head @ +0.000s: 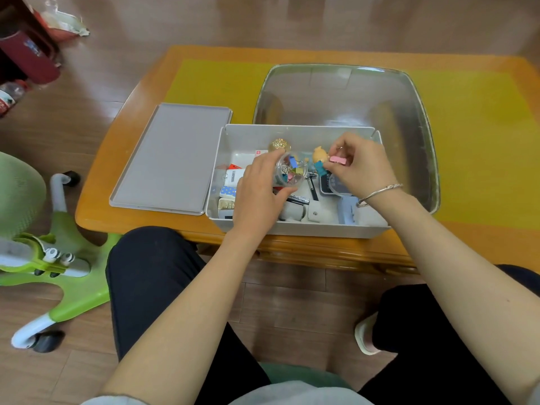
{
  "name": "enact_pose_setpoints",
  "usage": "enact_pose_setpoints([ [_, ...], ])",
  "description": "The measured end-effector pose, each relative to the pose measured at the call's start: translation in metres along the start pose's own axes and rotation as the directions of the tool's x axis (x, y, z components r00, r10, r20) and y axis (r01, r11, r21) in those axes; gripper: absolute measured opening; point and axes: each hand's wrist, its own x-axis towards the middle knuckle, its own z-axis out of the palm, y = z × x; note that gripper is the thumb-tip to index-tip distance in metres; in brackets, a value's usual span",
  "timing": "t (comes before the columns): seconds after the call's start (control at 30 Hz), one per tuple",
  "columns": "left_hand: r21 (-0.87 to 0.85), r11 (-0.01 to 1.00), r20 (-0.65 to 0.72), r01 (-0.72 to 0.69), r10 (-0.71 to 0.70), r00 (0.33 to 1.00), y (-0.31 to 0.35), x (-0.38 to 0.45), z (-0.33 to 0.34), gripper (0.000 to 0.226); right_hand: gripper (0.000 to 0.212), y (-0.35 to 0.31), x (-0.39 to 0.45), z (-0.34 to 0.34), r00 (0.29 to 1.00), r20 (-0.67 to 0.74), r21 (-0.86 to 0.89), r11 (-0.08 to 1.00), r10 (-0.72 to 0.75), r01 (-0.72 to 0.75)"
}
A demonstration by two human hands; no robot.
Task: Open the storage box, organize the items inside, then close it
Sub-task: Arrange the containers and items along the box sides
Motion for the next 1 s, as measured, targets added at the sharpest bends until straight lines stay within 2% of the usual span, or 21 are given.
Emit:
enact_pose_setpoints([
  [0.17, -0.012, 0.999, 0.067, 0.052, -0.051, 0.996, -0.003, 0.002, 0.001, 0.066, 0.027, -0.009, -0.004, 0.001, 0.998, -0.069, 0.203, 0.979, 0.012, 0.002],
  [0.27, 0.038, 0.998, 0.140, 0.051, -0.056, 0.989, -0.003, 0.002, 0.003, 0.068, 0.023, -0.014, -0.006, 0.004, 0.996, -0.086, 0.272, 0.962, -0.013, 0.036],
  [0.63, 0.038, 0.999, 0.180, 0.012, -0.019, 0.983, -0.003, 0.001, 0.003, 0.073, 0.014, -0.018, -0.006, 0.014, 0.979, -0.058, 0.108, 0.973, -0.197, 0.202],
  [0.77, 0.029, 0.999, 0.205, 0.020, -0.026, 0.978, -0.001, 0.000, 0.001, 0.061, 0.016, -0.021, -0.007, 0.018, 0.975, -0.038, 0.050, 0.974, -0.219, 0.221],
  [0.9, 0.071, 0.991, 0.263, 0.115, -0.130, 0.956, 0.001, 0.001, 0.002, 0.066, 0.017, -0.020, -0.007, 0.015, 0.977, -0.143, 0.101, 0.980, -0.158, 0.173],
  [1.0, 0.019, 0.972, 0.286, 0.234, -0.230, 0.930, 0.002, 0.004, -0.001, 0.073, 0.017, -0.018, -0.007, 0.010, 0.984, -0.170, 0.176, 0.980, -0.060, 0.090],
])
